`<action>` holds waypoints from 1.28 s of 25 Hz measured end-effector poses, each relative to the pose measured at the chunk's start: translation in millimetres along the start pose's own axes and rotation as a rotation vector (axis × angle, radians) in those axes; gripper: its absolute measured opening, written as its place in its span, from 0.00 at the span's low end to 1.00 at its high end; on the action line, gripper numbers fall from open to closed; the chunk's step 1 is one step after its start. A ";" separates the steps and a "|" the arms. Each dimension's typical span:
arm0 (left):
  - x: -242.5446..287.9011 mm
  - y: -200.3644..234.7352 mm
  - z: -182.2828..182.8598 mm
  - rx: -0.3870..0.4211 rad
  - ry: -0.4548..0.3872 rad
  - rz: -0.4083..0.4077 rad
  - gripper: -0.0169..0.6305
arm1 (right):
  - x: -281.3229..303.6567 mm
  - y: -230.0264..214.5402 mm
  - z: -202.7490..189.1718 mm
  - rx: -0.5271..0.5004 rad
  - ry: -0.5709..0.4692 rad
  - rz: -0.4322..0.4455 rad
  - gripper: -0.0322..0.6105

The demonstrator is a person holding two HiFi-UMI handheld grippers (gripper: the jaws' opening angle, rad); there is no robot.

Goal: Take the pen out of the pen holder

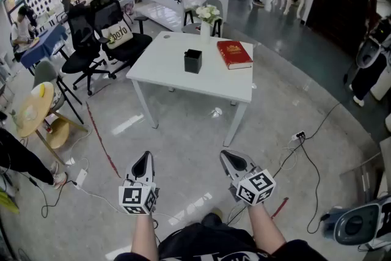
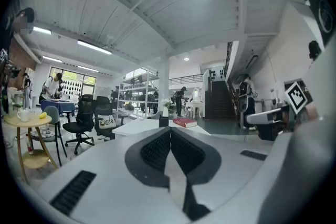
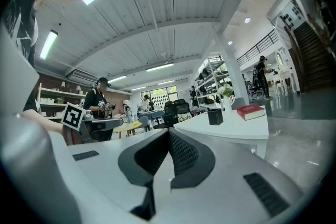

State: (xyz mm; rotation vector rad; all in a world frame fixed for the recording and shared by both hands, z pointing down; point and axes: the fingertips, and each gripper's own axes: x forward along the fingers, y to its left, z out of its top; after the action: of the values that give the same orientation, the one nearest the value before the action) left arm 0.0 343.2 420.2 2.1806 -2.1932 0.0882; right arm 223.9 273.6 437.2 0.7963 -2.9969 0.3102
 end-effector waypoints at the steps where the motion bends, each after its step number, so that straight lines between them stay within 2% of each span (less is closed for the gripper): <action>1: -1.0 2.5 -1.2 -0.007 -0.002 0.006 0.03 | 0.9 0.6 -0.7 -0.001 -0.001 -0.001 0.06; 8: -10.2 19.3 -2.0 -0.023 -0.013 0.038 0.03 | 4.5 7.1 -2.6 -0.005 -0.005 -0.015 0.06; 19: -32.0 42.4 -1.4 -0.022 -0.026 0.038 0.03 | 20.6 37.1 -1.7 -0.028 -0.021 -0.007 0.06; 28: -38.2 53.5 -12.7 -0.040 -0.032 0.015 0.03 | 21.5 47.3 -5.1 -0.057 -0.050 -0.043 0.06; 30: -34.4 55.1 -14.7 -0.047 -0.031 0.007 0.03 | 22.9 42.7 -4.6 -0.055 -0.052 -0.058 0.14; 32: -26.2 56.3 -17.2 -0.052 -0.028 -0.001 0.03 | 26.5 33.5 -3.6 -0.040 -0.057 -0.068 0.29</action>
State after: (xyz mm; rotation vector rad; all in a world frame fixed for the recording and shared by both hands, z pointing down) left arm -56.2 370.9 435.1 2.1691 -2.1825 0.0013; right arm 184.3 289.8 436.5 0.9165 -3.0092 0.2286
